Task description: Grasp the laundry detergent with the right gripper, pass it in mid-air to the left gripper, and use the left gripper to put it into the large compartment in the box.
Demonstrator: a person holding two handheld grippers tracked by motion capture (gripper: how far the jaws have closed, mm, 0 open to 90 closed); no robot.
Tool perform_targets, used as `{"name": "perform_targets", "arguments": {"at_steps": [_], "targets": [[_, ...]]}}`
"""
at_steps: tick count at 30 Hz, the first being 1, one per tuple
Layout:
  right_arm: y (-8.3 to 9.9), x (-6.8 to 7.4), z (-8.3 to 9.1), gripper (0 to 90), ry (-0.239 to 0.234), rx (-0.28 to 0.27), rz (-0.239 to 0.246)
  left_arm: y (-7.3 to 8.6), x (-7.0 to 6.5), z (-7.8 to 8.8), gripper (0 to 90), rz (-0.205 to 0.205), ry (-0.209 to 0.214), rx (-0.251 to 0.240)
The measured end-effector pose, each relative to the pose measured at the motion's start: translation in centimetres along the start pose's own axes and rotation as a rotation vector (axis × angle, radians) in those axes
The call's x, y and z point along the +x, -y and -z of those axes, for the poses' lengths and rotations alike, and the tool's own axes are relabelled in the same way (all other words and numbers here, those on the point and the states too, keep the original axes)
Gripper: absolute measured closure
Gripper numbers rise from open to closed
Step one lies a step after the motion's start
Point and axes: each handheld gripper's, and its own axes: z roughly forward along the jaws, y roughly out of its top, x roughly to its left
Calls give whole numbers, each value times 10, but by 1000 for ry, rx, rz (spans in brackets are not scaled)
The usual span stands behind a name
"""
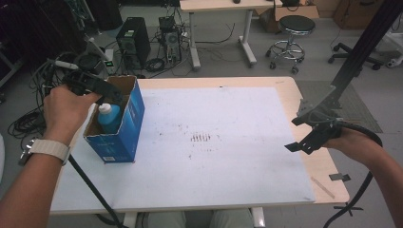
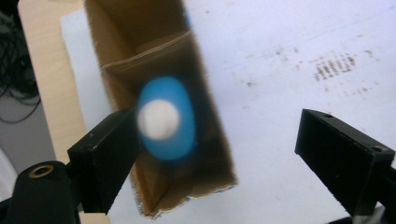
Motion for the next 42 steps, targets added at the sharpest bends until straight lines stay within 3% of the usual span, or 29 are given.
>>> {"name": "perform_targets", "arguments": {"at_steps": [7, 12, 26, 36, 42], "targets": [[0, 1, 3, 75, 0, -3, -2, -5, -22, 13, 109, -74, 43, -19], [1, 2, 3, 75, -1, -1, -3, -10, -41, 16, 96, -141, 65, 1], [3, 2, 2, 74, -3, 1, -5, -19, -78, 8, 81, -277, 112, 47], [2, 2, 1, 74, -7, 7, -7, -20, -99, 4, 82, -370, 136, 64], [1, 2, 0, 74, -9, 9, -6, -18, -108, 0, 81, -405, 143, 85]]}}
